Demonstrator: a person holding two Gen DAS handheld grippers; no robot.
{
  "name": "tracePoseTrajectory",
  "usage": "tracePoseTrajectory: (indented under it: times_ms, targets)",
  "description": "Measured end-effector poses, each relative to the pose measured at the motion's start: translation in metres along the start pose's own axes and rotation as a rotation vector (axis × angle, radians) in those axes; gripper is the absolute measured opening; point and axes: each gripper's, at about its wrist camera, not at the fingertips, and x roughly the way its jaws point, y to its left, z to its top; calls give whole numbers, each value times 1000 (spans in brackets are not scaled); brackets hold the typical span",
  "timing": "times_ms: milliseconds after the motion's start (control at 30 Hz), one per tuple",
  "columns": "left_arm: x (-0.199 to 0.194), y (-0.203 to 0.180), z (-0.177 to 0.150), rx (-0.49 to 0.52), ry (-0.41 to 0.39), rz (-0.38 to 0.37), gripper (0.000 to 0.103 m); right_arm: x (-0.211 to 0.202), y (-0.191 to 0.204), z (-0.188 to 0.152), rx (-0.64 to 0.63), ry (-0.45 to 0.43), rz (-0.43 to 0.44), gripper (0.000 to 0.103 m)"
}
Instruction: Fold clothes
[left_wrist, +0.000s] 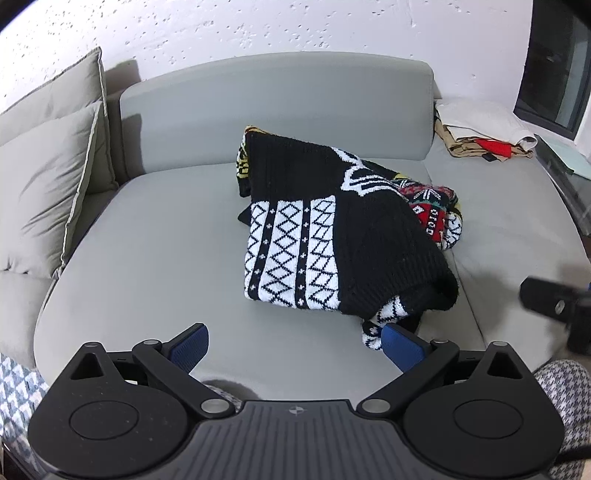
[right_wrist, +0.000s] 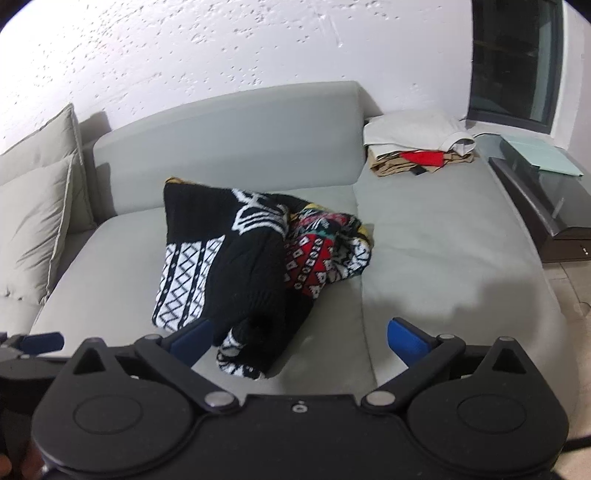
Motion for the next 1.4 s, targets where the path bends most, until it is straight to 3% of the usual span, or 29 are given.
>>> tracePoseTrajectory:
  times_ms: [133, 333, 433, 1400]
  targets:
    - [2, -1, -1, -12, 6, -15, 100, 1, -10, 0, -18, -1, -13, 103]
    - [5, -4, -1, -29, 16, -36, 100, 7, 6, -10, -68, 29, -69, 103]
    - [4, -6, -2, -27, 18, -46, 100, 18, -8, -3, -53, 80, -15, 103]
    - [3, -9, -1, -28, 23, -49, 100, 10, 5, -12, -58, 71, -40, 103]
